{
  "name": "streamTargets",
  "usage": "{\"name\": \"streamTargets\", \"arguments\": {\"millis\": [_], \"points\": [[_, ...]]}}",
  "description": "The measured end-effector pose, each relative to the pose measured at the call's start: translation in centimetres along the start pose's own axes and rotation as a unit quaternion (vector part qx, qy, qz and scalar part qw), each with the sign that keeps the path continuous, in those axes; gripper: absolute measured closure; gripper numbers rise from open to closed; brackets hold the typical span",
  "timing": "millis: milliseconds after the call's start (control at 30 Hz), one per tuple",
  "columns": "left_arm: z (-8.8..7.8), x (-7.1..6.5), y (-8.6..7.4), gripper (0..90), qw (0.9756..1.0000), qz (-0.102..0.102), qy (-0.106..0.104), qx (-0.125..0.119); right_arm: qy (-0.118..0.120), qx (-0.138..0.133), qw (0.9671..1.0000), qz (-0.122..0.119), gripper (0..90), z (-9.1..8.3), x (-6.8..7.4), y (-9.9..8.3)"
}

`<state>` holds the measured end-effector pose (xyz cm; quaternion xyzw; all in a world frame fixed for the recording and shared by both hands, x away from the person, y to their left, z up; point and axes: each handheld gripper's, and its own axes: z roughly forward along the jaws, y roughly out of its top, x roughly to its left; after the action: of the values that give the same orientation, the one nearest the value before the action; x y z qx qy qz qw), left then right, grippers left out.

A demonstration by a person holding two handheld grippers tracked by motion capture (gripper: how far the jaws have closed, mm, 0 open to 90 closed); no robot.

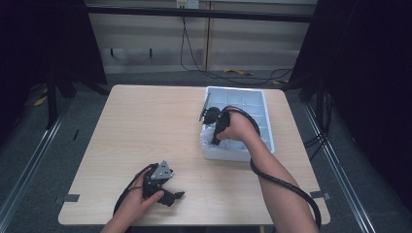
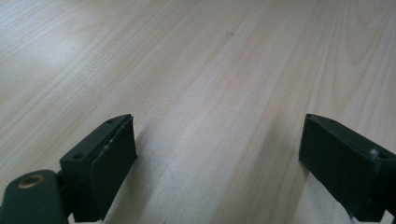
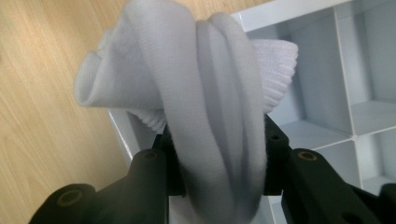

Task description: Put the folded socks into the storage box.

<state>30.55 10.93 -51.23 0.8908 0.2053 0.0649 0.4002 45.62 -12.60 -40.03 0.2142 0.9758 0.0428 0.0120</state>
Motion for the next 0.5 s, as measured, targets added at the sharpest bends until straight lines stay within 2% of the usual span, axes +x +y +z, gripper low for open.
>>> {"name": "streamTargets", "arguments": {"millis": [367, 500], "points": [[0.0, 0.0, 0.0, 10.8, 1.0000, 0.001, 0.000, 0.001, 0.021, -0.013, 0.9996, 0.010, 63.6, 1.9, -0.3, -0.4], [0.0, 0.0, 0.0, 10.6, 1.0000, 0.001, 0.000, -0.001, 0.014, -0.012, 0.9998, 0.005, 63.6, 1.9, -0.2, -0.4]]}}
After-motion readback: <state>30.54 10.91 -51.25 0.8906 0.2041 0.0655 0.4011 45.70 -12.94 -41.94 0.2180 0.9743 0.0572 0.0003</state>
